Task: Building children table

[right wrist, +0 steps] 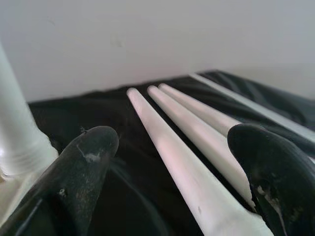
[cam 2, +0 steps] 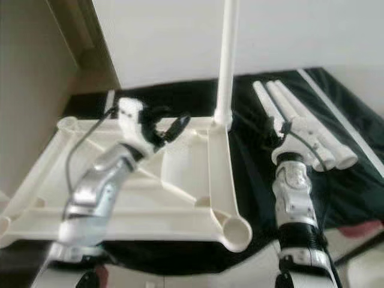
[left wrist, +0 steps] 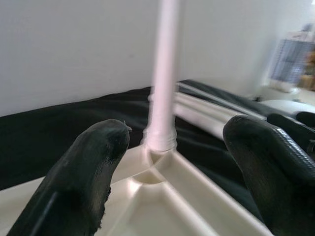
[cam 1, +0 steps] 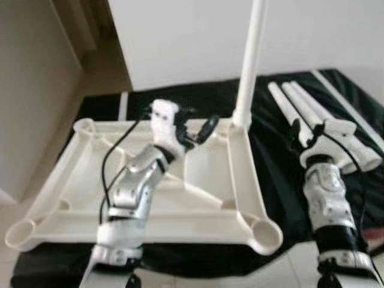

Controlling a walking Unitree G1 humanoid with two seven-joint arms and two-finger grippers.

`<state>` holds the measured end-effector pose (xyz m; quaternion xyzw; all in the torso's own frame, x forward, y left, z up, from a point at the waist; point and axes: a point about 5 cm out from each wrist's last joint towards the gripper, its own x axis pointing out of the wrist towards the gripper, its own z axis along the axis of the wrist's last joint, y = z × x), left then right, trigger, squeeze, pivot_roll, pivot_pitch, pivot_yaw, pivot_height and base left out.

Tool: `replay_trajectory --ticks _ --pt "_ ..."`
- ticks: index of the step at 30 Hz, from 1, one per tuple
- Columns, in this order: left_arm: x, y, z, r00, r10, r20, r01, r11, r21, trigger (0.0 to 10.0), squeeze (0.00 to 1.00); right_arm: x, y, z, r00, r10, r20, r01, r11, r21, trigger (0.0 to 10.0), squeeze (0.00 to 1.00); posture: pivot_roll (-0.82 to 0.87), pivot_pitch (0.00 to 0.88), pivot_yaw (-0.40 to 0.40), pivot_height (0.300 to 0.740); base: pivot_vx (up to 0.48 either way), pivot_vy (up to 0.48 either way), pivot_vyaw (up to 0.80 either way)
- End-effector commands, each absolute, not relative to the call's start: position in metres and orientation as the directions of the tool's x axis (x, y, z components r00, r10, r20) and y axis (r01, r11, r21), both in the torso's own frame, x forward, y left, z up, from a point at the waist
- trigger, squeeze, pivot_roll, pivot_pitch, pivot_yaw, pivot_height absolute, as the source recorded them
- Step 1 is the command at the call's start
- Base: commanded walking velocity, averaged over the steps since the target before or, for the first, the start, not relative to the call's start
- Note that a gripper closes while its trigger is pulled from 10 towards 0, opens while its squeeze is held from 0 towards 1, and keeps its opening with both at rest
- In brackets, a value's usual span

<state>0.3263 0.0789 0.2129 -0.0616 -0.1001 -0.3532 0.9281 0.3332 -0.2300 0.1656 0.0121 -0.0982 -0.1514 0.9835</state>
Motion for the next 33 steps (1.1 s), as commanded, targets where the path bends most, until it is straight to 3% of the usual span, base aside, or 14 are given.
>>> replay_trajectory --ticks 1,5,16,33 --pt "0.323 0.079 0.213 0.724 -0.656 0.214 0.675 0.737 -0.025 10.0 0.00 0.335 -0.233 0.163 0.926 -0.344 0.153 0.339 0.939 0.061 10.0 0.00 -0.04 0.000 0.044 0.740 0.000 0.000 0.00" --pt "0.319 0.076 0.214 0.703 -0.682 0.201 0.694 0.720 0.012 10.0 0.00 0.337 -0.252 0.151 0.888 -0.459 0.028 0.457 0.888 0.043 10.0 0.00 -0.04 0.000 0.050 0.740 0.000 0.000 0.00" --pt "0.303 0.064 0.214 0.609 -0.781 0.138 0.783 0.620 0.053 10.0 0.00 0.336 -0.286 0.144 0.833 -0.541 -0.117 0.548 0.836 0.037 10.0 0.00 -0.04 0.000 0.074 0.740 0.000 0.000 0.00" --pt "0.301 0.064 0.212 0.620 -0.779 0.093 0.780 0.625 0.034 10.0 0.00 0.346 -0.289 0.138 0.880 -0.390 -0.270 0.376 0.921 -0.104 10.0 0.00 -0.04 0.005 0.090 0.740 0.000 0.000 0.00"
